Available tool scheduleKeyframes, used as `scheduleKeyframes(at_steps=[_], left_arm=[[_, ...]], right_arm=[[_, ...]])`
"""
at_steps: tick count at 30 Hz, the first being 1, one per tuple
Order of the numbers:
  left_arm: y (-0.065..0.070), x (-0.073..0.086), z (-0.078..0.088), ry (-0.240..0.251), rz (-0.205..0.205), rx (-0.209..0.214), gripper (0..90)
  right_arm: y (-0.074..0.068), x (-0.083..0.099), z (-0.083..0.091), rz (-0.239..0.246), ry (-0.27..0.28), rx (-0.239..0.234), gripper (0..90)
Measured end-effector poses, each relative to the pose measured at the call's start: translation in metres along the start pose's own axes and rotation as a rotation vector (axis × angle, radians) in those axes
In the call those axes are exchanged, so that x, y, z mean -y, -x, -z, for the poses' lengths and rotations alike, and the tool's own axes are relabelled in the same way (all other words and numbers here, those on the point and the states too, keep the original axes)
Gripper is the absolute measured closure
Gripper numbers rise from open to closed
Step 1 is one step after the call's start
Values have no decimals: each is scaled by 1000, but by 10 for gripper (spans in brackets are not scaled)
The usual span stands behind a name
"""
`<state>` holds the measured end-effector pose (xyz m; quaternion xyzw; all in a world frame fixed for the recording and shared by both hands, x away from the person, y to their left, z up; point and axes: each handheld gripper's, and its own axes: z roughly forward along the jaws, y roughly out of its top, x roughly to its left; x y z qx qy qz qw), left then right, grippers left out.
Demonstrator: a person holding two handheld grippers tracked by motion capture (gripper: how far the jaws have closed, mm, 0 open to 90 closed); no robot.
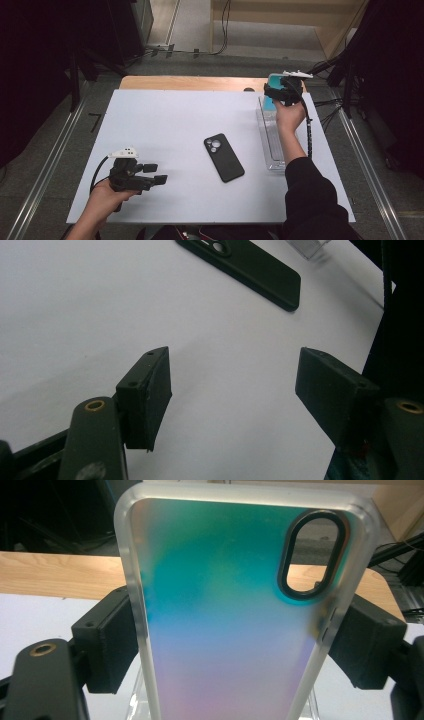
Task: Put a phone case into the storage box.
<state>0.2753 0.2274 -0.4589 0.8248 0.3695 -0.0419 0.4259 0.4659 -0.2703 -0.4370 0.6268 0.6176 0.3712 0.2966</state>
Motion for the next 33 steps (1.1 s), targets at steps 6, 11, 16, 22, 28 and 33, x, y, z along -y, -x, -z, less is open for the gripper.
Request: scheduleKeyframes(at_steps=[6, 11, 16, 22, 28, 33], left_arm=[[0, 0, 0, 1, 7, 5, 310], [0, 0, 0, 0, 7, 8, 309], [0, 0, 0, 1, 6, 8, 310], [0, 0, 0, 1, 6, 10, 310], [0, 0, -1, -1, 5, 10, 310], [0, 0, -1, -1, 5, 10, 310]], right_arm=[[1, 6, -10, -22, -12, -7, 147], [-2, 8, -15, -13, -18, 2, 146], [-4, 12, -21, 7, -25, 6, 144], [-7, 14, -23, 11, -16, 10, 141], [-8, 15, -25, 11, -10, 10, 140], [-11, 16, -24, 45, -10, 11, 138]])
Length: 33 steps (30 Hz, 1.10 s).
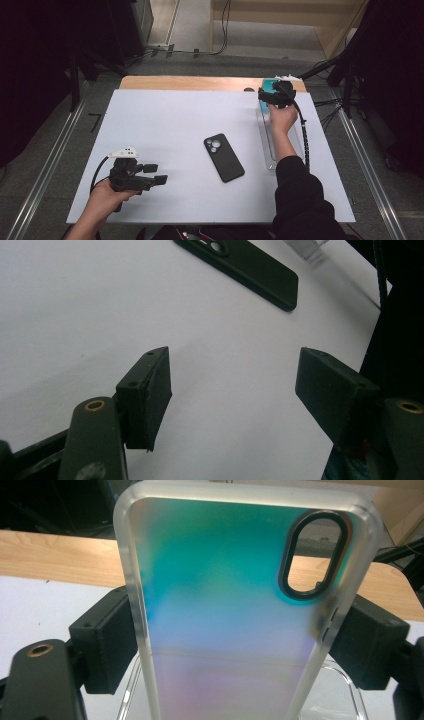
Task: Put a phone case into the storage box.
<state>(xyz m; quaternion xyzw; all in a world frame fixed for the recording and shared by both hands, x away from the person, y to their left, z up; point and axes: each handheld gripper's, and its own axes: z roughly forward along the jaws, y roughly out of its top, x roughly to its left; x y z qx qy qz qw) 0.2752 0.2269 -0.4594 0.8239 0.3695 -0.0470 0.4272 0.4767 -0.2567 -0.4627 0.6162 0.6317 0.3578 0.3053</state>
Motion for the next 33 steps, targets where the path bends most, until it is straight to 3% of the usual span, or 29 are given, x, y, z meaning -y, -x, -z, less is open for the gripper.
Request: scheduleKeyframes(at_steps=[3, 26, 33], left_arm=[[0, 0, 0, -3, -4, -1, 310], [-1, 0, 0, -2, 5, 1, 310], [-1, -1, -1, -9, 12, 3, 310]], right_arm=[[-1, 0, -1, 19, 0, 2, 135], [2, 1, -3, 13, -25, 4, 107], [5, -4, 6, -16, -33, -39, 87]])
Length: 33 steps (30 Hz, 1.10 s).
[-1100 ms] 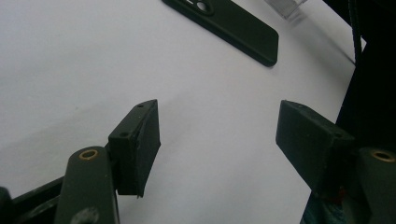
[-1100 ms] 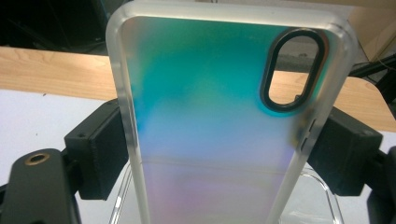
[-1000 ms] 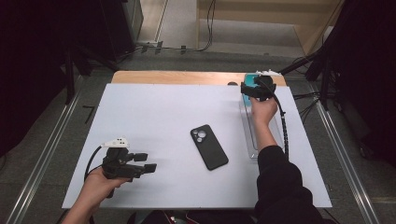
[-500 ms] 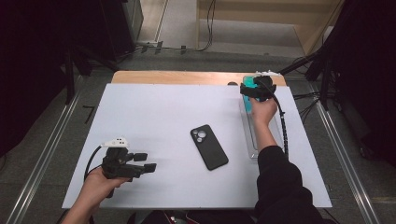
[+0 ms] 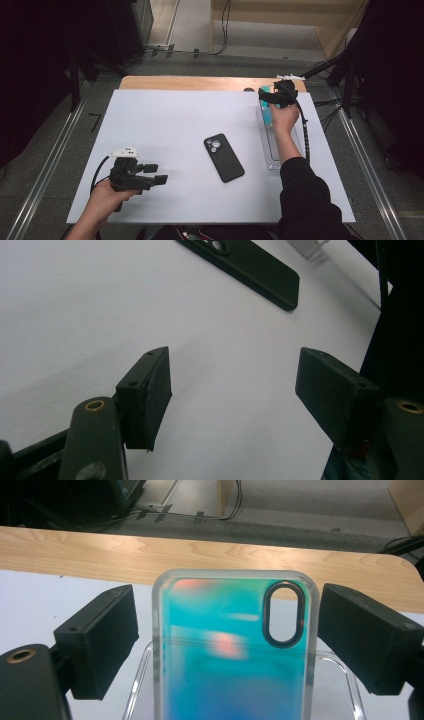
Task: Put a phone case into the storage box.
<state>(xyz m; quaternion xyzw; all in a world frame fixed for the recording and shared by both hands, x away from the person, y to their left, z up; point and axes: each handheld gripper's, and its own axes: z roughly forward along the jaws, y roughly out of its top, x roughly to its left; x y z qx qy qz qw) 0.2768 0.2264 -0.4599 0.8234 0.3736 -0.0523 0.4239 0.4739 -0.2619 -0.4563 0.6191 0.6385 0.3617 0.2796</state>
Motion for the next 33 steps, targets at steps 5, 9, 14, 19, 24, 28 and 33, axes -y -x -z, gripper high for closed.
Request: scheduleKeyframes(at_steps=[5, 9, 14, 19, 24, 28, 33], left_arm=[[-1, -1, -1, -5, 9, -2, 310], [-2, -3, -2, -8, 10, 2, 310], [-1, -5, -3, -9, 9, 3, 310], [-1, -8, -5, -14, 16, 4, 310], [-2, -11, -8, -14, 22, 9, 309], [-2, -14, -9, -18, 17, 7, 309], [-3, -16, -10, -22, 18, 9, 308]], right_arm=[[2, -5, 12, 4, -18, -6, 86], [4, -8, 25, 1, -45, -35, 87], [1, -10, 42, 15, -68, -87, 87], [-4, -8, 58, 34, -111, -152, 87], [-12, -3, 75, 58, -120, -207, 88], [-17, 0, 87, 72, -131, -270, 88], [-23, 5, 102, 96, -123, -330, 89]])
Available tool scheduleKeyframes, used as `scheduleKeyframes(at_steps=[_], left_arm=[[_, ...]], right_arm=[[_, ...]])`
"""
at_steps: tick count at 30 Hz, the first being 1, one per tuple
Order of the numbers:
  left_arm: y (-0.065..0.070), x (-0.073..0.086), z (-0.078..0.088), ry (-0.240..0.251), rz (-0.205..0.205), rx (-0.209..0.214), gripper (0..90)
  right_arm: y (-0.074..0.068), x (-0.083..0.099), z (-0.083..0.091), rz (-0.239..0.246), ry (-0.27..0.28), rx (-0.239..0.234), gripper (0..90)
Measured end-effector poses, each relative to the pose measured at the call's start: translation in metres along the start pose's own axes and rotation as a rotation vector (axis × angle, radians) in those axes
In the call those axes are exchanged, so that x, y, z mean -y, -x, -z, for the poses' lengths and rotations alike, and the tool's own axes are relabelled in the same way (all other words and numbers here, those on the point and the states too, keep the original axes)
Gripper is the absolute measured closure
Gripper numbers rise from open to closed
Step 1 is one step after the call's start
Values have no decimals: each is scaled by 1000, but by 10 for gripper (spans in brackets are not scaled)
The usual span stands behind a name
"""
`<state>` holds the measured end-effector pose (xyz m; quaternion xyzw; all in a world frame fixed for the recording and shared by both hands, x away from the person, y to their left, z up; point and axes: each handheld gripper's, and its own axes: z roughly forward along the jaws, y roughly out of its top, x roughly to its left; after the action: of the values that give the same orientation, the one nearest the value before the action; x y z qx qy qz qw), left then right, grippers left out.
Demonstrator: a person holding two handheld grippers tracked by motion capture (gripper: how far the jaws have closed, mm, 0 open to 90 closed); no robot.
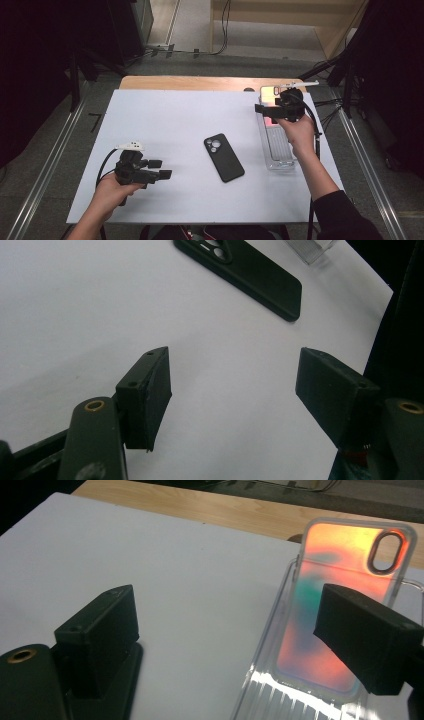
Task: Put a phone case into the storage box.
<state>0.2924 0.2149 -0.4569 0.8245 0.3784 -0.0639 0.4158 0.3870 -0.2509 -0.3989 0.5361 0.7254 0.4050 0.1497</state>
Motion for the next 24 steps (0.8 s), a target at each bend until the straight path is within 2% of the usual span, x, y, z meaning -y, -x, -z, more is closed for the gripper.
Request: scheduleKeyframes(at_steps=[7, 10, 24], left_arm=[[-2, -3, 0, 5, -3, 6, 308], [-2, -4, 0, 4, -2, 5, 308], [-3, -3, 3, 18, 3, 7, 308]], right_arm=[[-14, 11, 13, 21, 3, -80, 89], [-17, 16, 16, 30, -2, -91, 89], [-39, 36, 26, 92, -17, -216, 91]])
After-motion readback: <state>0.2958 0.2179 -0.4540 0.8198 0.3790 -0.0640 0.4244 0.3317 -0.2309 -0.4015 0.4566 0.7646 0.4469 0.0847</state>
